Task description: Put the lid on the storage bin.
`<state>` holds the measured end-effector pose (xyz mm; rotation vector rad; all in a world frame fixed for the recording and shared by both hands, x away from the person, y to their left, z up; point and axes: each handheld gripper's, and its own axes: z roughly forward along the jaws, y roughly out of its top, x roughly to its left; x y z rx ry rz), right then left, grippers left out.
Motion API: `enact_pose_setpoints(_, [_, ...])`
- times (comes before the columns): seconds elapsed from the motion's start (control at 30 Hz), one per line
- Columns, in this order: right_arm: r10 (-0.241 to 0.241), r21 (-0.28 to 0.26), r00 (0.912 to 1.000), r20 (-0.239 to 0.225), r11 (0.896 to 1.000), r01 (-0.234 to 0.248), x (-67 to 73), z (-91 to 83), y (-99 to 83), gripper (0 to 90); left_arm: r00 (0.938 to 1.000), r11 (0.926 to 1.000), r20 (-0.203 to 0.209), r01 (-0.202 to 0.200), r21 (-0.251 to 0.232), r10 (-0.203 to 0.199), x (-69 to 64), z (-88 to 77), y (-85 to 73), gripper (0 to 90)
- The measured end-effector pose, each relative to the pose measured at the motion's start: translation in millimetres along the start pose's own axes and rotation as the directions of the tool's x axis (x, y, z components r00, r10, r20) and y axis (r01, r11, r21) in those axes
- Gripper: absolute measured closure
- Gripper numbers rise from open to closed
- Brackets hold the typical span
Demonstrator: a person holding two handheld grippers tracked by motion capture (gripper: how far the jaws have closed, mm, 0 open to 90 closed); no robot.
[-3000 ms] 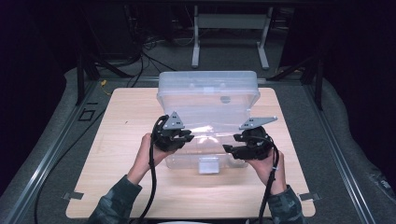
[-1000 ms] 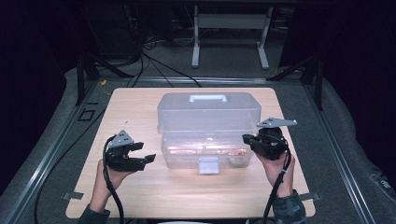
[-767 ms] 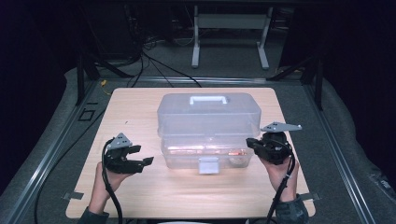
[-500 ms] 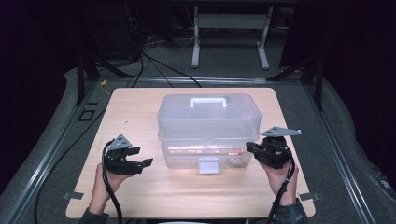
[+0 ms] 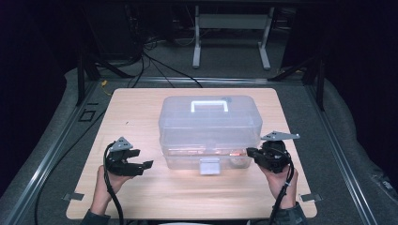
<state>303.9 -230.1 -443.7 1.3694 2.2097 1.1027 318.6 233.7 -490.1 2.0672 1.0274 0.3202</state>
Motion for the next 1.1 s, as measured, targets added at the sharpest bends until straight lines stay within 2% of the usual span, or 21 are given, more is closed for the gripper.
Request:
enact_pose_setpoints(0.23, [0.005,0.035,1.0000,0.004,0.999,-0.005,-0.9,4.9,-7.9,85.1,0.9996,0.9998,-0.023,0.018,0.007,-0.017,4.1,0.6,-4.2,19.1])
enact_pose_setpoints(0.3, [0.010,0.048,0.9999,0.004,0.999,-0.010,-2.0,5.3,-12.3,84.0,0.9992,0.9997,-0.029,0.025,0.003,-0.025,5.3,0.1,-5.7,17.0])
enact_pose_setpoints(0.37, [0.011,0.073,0.9997,0.023,0.997,-0.013,-2.9,5.8,-19.5,81.8,0.9988,0.9994,-0.034,0.035,-0.001,-0.035,6.9,-2.3,-8.2,15.2])
enact_pose_setpoints(0.43, [0.018,0.072,0.9996,0.021,0.997,-0.019,-4.6,3.7,-27.2,80.8,0.9984,0.9991,-0.041,0.040,-0.012,-0.040,7.2,-5.6,-11.1,14.4])
enact_pose_setpoints(0.5, [0.020,0.073,0.9994,0.028,0.997,-0.022,-6.6,0.2,-34.1,76.5,0.9973,0.9989,-0.057,0.046,-0.008,-0.046,8.4,-10.0,-15.2,12.6])
enact_pose_setpoints(0.53, [0.029,0.062,0.9988,0.040,0.998,-0.031,-9.3,-3.1,-40.3,68.2,0.9963,0.9986,-0.069,0.051,-0.015,-0.052,10.0,-12.6,-18.6,9.6])
enact_pose_setpoints(0.6, [0.055,0.025,0.9958,0.072,0.998,-0.057,-15.9,-7.5,-53.2,52.1,0.9913,0.9971,-0.109,0.071,-0.029,-0.074,16.9,-17.9,-28.4,5.3])
enact_pose_setpoints(0.63, [0.060,0.014,0.9927,0.105,0.998,-0.062,-18.7,-6.9,-60.5,43.0,0.9883,0.9954,-0.122,0.088,-0.039,-0.092,21.7,-18.5,-34.7,3.2])
enact_pose_setpoints(0.67, [0.050,0.011,0.9918,0.117,0.999,-0.051,-22.4,-2.9,-68.0,32.7,0.9850,0.9943,-0.139,0.098,-0.042,-0.103,25.8,-17.9,-39.7,0.3])
enact_pose_setpoints(0.7, [0.044,0.018,0.9872,0.153,0.999,-0.048,-24.6,1.4,-73.0,25.3,0.9761,0.9909,-0.172,0.126,-0.047,-0.133,32.6,-15.8,-48.6,0.1])
enact_pose_setpoints(0.73, [0.031,0.050,0.9811,0.191,0.998,-0.042,-29.3,8.0,-79.6,17.5,0.9723,0.9885,-0.181,0.141,-0.056,-0.148,36.3,-14.1,-54.2,0.0])
enact_pose_setpoints(0.77, [0.042,0.043,0.9787,0.201,0.998,-0.052,-32.3,12.9,-83.7,13.3,0.9677,0.9867,-0.195,0.150,-0.062,-0.160,39.6,-11.6,-61.7,0.0])
enact_pose_setpoints(0.83, [0.045,0.021,0.9789,0.200,0.999,-0.050,-39.1,23.1,-92.3,10.8,0.9575,0.9873,-0.241,0.152,-0.048,-0.159,42.9,-5.1,-75.4,0.0])
enact_pose_setpoints(0.87, [0.043,0.005,0.9781,0.204,0.999,-0.045,-42.4,29.2,-95.6,6.1,0.9546,0.9851,-0.243,0.166,-0.044,-0.172,46.5,-0.9,-81.6,0.0])
enact_pose_setpoints(0.9, [0.050,0.020,0.9775,0.205,0.998,-0.055,-46.9,37.0,-96.5,0.0,0.9466,0.9817,-0.261,0.187,-0.034,-0.190,50.0,4.2,-86.9,0.0])
enact_pose_setpoints(0.93, [0.058,0.060,0.9822,0.179,0.996,-0.069,-52.4,45.8,-95.7,0.0,0.9448,0.9815,-0.267,0.190,-0.028,-0.190,51.3,7.4,-89.1,0.0])
enact_pose_setpoints(0.97, [0.061,0.062,0.9842,0.166,0.996,-0.072,-55.0,51.8,-96.6,0.0,0.9451,0.9822,-0.269,0.187,-0.020,-0.185,53.3,11.1,-91.8,0.0])
enact_pose_setpoints(1.0, [0.053,0.075,0.9851,0.163,0.995,-0.066,-56.8,59.4,-97.6,0.0,0.9388,0.9846,-0.300,0.175,-0.006,-0.168,52.9,13.1,-91.7,0.0])
enact_pose_setpoints(1.03, [0.017,0.066,0.9784,0.206,0.997,-0.031,-55.6,67.5,-99.8,0.0,0.9385,0.9858,-0.307,0.168,0.004,-0.159,52.6,14.2,-91.0,0.0])
enact_pose_setpoints(1.07, [0.008,0.069,0.9793,0.202,0.997,-0.022,-54.9,68.5,-99.4,0.0,0.9430,0.9862,-0.293,0.165,0.001,-0.158,53.3,15.2,-90.2,0.0])
enact_pose_setpoints(1.1, [0.011,0.064,0.9795,0.201,0.998,-0.024,-54.7,69.0,-99.5,0.0,0.9397,0.9869,-0.307,0.161,0.010,-0.150,53.5,17.0,-88.8,0.0])
